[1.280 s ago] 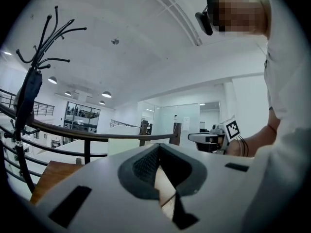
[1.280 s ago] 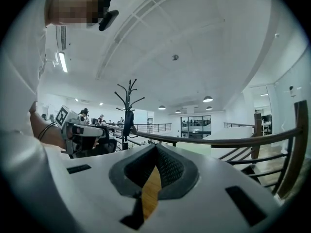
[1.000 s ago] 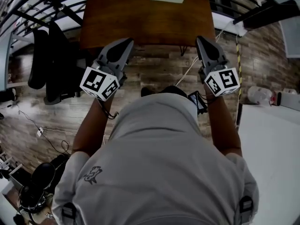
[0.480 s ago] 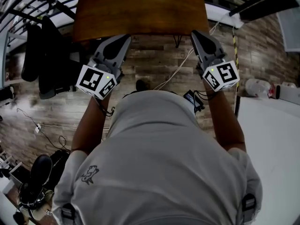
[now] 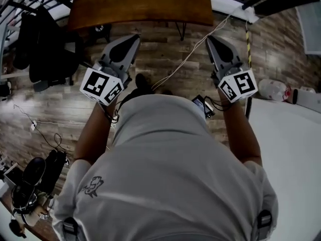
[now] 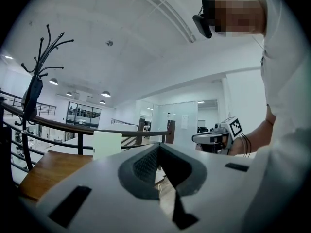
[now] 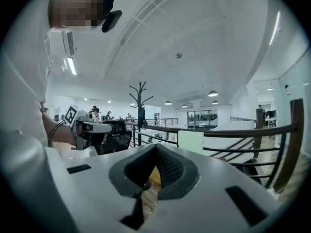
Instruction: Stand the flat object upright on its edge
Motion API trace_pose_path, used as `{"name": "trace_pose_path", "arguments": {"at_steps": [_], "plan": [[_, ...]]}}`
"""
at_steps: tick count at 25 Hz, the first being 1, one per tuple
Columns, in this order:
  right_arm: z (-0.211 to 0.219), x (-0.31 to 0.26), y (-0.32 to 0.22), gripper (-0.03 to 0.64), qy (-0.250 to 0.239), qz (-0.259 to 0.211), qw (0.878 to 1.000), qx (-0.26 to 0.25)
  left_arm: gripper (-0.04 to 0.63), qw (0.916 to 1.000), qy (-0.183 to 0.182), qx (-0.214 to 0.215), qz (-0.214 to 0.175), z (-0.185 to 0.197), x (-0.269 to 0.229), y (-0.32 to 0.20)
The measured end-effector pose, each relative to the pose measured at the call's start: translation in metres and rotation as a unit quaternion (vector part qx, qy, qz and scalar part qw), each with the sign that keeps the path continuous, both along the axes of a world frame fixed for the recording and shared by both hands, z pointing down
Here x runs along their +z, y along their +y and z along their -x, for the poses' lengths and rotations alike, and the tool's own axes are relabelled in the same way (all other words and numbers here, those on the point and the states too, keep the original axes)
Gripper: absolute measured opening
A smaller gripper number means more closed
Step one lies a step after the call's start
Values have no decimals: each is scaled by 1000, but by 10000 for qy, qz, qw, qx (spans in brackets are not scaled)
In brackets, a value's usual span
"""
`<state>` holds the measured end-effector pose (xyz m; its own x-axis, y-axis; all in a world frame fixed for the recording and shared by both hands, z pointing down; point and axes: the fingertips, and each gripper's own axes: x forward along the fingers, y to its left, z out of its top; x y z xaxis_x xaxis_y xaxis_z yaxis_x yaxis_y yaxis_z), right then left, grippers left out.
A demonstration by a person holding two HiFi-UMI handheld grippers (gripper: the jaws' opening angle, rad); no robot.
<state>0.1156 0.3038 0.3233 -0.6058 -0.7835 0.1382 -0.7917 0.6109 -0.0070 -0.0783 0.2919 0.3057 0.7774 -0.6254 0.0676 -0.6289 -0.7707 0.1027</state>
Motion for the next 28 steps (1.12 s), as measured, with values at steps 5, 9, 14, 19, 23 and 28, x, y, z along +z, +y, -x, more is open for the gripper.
{"name": "trace_pose_path", "arguments": {"at_steps": [5, 9, 14, 19, 23, 28], "plan": [[-29, 7, 46, 32, -3, 70, 10000, -25, 12, 9999, -13, -105, 90, -20, 6, 42], [-36, 11, 73, 32, -65, 99, 9999, -65, 12, 9995, 37, -286, 129, -23, 9, 69], [-36, 12, 96, 32, -143, 82, 9998, -86, 12, 9993, 13, -361, 106, -24, 11, 92], [-35, 9, 103, 32, -169, 25, 9997, -171, 12, 9989, 23, -462, 40, -26, 7, 100], [-36, 6, 109, 32, -198, -30, 9995, -231, 12, 9987, 37, -515, -20, -29, 3, 109], [-36, 4, 121, 32, -186, -96, 9994, -280, 12, 9985, 47, -547, -32, -31, 2, 122]]}}
